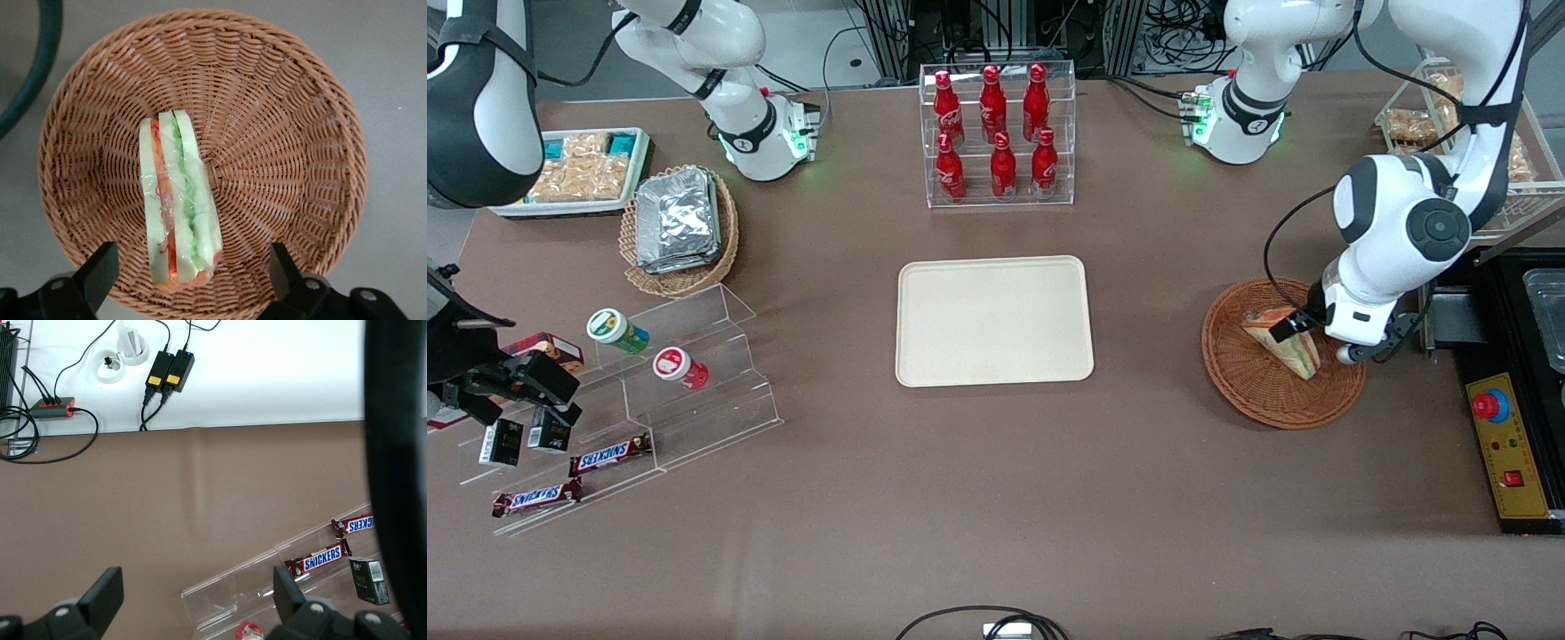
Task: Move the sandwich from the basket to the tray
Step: 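Lower the left gripper and close it on the sandwich's edge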
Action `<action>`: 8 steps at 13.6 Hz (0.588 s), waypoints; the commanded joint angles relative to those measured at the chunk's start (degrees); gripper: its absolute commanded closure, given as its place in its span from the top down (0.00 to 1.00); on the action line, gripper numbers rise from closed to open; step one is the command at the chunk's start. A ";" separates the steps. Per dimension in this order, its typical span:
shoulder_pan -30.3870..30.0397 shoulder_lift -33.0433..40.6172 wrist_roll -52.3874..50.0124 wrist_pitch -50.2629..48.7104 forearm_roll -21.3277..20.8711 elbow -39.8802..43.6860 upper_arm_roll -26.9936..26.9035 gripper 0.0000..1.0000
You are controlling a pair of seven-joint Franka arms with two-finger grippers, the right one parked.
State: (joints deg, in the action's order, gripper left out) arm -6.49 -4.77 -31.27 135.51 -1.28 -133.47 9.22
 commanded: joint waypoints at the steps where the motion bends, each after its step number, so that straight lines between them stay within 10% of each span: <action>1: -0.28 0.03 -1.60 3.69 -1.80 -2.85 0.10 1.00; 8: -0.72 -3.04 -1.78 9.85 -1.80 -4.70 -0.34 1.00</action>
State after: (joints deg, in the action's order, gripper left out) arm -6.83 -6.81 -31.59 142.76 -1.68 -137.68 8.85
